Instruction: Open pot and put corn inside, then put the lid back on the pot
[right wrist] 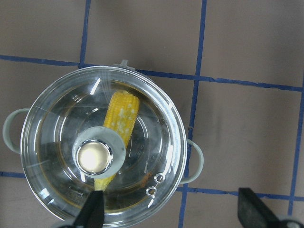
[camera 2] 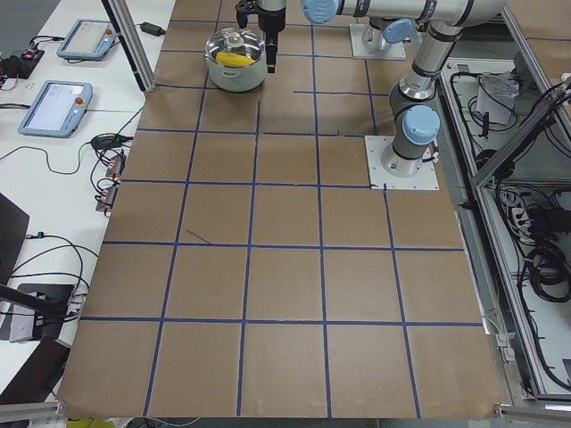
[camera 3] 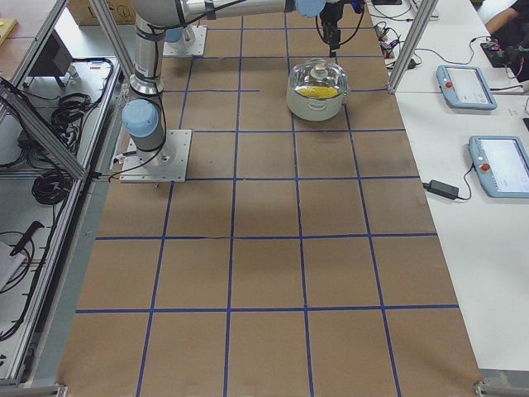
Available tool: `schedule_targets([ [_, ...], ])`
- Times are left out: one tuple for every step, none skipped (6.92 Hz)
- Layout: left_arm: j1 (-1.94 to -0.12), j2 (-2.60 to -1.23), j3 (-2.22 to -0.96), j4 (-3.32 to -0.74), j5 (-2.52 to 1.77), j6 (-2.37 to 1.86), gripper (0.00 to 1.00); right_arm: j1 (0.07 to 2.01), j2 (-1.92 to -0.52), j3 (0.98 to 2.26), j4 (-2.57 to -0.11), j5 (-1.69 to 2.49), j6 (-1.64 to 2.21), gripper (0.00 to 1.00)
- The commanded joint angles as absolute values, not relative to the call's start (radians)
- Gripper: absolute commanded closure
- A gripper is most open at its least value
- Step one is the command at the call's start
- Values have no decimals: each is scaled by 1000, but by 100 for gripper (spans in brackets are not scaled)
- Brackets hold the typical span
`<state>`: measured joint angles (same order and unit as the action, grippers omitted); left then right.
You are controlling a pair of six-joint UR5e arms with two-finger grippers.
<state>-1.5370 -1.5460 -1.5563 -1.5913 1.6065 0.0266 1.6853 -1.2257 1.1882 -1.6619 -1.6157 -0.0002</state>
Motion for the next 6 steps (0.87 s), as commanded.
schedule_targets([
  [-1537, -1546, -1555, -1591, 1602, 26, 0, 1638, -1265, 1192, -1594, -1586, -64, 2],
  [-1537, -1546, -1557, -1591, 1601, 26, 0, 1623, -1317, 1195, -1524, -1582, -87, 2],
  [-1537, -1546, -1557, -1591, 1605, 25, 0, 1605, -1377, 1237, -1502, -1578, -112, 2],
  [-1539, -1543, -1557, -1601, 1612, 25, 0, 1603, -1456, 1344, -1522, -1566, -115, 2],
  [-1537, -1548, -1536, -1647, 1612, 20, 0, 1605, -1550, 1464, -1579, -1528, -117, 2],
  [-1536, -1554, -1526, -1666, 1608, 20, 0, 1608, -1621, 1550, -1595, -1535, -121, 1],
])
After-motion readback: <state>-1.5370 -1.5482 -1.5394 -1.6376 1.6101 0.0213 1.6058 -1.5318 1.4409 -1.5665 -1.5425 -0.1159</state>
